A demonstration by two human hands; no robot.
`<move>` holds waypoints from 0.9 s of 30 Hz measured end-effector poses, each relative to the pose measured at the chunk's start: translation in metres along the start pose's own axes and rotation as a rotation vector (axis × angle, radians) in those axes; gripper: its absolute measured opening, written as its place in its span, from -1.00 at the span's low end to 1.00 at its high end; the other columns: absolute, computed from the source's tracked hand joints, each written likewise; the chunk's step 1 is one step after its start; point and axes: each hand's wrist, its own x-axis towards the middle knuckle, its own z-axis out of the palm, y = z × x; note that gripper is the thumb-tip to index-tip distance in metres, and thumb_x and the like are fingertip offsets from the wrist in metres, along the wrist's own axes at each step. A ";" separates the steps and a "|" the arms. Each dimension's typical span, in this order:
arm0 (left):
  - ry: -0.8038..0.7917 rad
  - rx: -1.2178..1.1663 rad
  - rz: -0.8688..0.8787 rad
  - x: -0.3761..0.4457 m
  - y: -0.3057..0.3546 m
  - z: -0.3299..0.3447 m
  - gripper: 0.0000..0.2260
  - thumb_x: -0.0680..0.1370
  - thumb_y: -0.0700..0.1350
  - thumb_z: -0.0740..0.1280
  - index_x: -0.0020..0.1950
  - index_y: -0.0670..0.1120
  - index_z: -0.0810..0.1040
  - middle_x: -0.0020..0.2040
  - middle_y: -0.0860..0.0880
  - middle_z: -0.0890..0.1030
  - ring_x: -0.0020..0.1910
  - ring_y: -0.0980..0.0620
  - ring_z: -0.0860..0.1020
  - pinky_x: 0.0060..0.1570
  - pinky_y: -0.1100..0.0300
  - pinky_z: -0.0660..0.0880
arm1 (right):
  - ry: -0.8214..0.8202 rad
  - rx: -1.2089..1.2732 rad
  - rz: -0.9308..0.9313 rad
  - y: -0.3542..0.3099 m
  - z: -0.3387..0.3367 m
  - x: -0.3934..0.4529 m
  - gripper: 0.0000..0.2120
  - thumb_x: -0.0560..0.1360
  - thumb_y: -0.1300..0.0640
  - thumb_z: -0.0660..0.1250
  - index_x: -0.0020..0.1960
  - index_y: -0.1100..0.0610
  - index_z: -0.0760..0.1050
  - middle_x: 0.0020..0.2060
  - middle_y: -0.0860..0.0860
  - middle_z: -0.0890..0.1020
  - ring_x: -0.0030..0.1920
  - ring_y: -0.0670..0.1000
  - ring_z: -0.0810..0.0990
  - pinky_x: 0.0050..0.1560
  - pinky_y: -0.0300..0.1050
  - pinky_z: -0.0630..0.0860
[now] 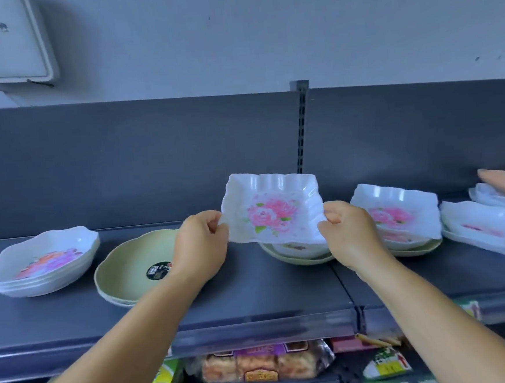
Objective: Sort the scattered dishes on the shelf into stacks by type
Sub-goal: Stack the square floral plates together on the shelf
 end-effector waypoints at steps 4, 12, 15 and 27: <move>-0.015 0.041 -0.035 0.019 0.019 0.030 -0.84 0.50 -0.27 0.17 -0.19 -0.32 0.48 -0.36 -0.09 0.29 -0.38 -0.03 0.16 -0.38 0.19 0.14 | 0.028 -0.036 0.038 0.024 -0.010 0.022 -0.74 0.46 0.28 0.14 0.08 0.33 0.48 -0.05 0.25 0.63 -0.22 0.21 0.51 -0.24 0.01 0.46; -0.080 0.103 -0.114 0.047 0.015 0.064 -0.81 0.47 -0.29 0.14 -0.19 -0.20 0.55 -0.33 -0.09 0.33 -0.37 -0.03 0.18 -0.38 0.18 0.15 | -0.023 -0.257 0.047 0.040 -0.004 0.035 -0.72 0.49 0.30 0.11 -0.33 0.12 0.09 -0.43 -0.01 0.20 -0.44 -0.01 0.13 -0.44 -0.12 0.03; -0.090 0.120 -0.119 0.056 0.011 0.070 -0.76 0.44 -0.30 0.12 -0.13 -0.25 0.60 -0.35 -0.09 0.35 -0.35 -0.04 0.20 -0.36 0.16 0.19 | -0.056 -0.334 0.058 0.042 0.000 0.035 -0.71 0.51 0.27 0.11 -0.33 0.11 0.10 -0.43 -0.01 0.24 -0.43 -0.02 0.18 -0.45 -0.12 0.05; -0.198 0.104 -0.071 0.071 -0.004 0.069 -0.81 0.42 -0.36 0.09 -0.33 -0.12 0.32 -0.33 -0.10 0.22 -0.35 0.00 0.10 -0.38 0.19 0.06 | -0.080 -0.435 0.108 0.033 0.017 0.027 -0.70 0.53 0.24 0.09 -0.34 0.14 0.11 -0.41 0.02 0.27 -0.42 -0.01 0.20 -0.45 -0.10 0.08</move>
